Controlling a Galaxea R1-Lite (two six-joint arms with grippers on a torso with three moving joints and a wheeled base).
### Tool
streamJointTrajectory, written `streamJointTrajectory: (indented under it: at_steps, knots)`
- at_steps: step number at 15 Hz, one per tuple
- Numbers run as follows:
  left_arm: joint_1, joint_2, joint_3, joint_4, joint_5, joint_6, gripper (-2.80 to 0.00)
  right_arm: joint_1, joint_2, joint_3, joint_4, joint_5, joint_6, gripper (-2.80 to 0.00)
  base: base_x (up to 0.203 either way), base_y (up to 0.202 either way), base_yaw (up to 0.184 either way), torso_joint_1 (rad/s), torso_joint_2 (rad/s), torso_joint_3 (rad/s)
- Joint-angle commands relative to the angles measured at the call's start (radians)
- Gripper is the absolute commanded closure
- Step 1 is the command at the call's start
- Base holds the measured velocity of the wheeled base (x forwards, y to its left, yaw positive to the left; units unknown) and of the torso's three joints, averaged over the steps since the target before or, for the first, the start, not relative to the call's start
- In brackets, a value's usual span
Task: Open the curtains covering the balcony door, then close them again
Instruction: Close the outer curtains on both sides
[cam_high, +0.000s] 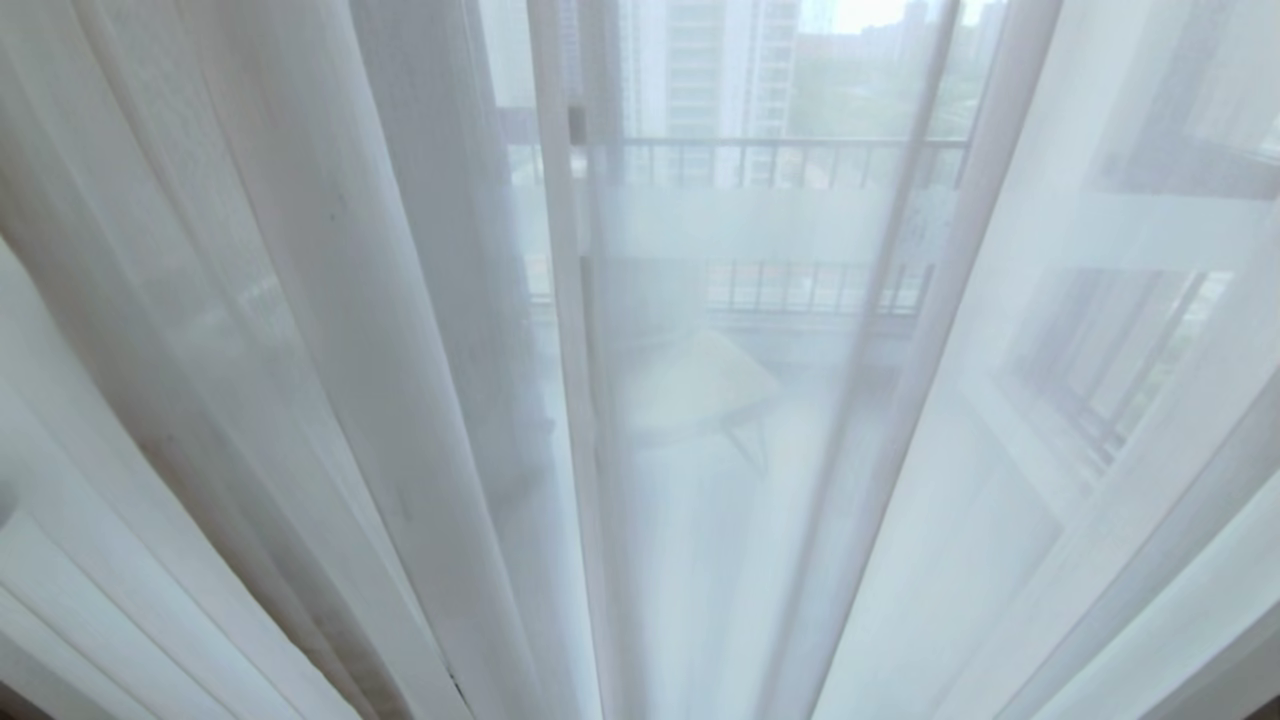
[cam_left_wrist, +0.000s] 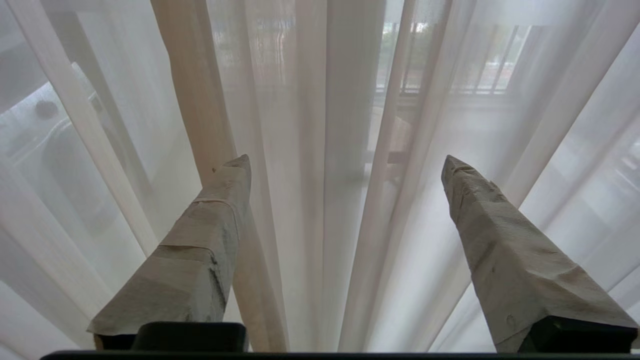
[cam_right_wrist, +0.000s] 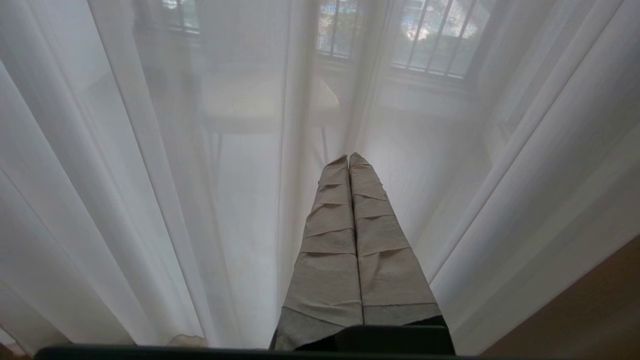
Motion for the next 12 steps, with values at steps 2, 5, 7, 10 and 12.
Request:
streamJointTrajectory:
  at_steps: [2,5,7,10,12]
  knots:
    - [0.001,0.005,0.002,0.0,0.01,-0.001,0.0,0.001,0.001,0.0,0.001,0.001,-0.001,0.0,0.0,0.0,0.0,0.0,0.0,0.0]
    - [0.001,-0.005,0.03,0.0,0.011,-0.007,0.0,0.0,0.001,0.0,0.001,0.001,-0.001,0.0,0.0,0.0,0.0,0.0,0.0,0.0]
    - [0.001,-0.034,0.061,0.0,0.012,-0.026,0.0,0.0,0.001,0.0,-0.001,0.0,-0.001,0.0,0.0,0.0,0.0,0.0,0.0,0.0]
    - [0.045,-0.094,0.122,0.004,0.007,-0.03,0.0,0.0,0.001,0.0,0.001,0.0,-0.001,0.0,0.0,0.0,0.0,0.0,0.0,0.0]
    - [0.179,-0.113,0.165,0.004,-0.018,-0.031,0.0,0.0,0.001,0.0,0.001,0.001,-0.001,0.0,0.0,0.0,0.0,0.0,0.0,0.0]
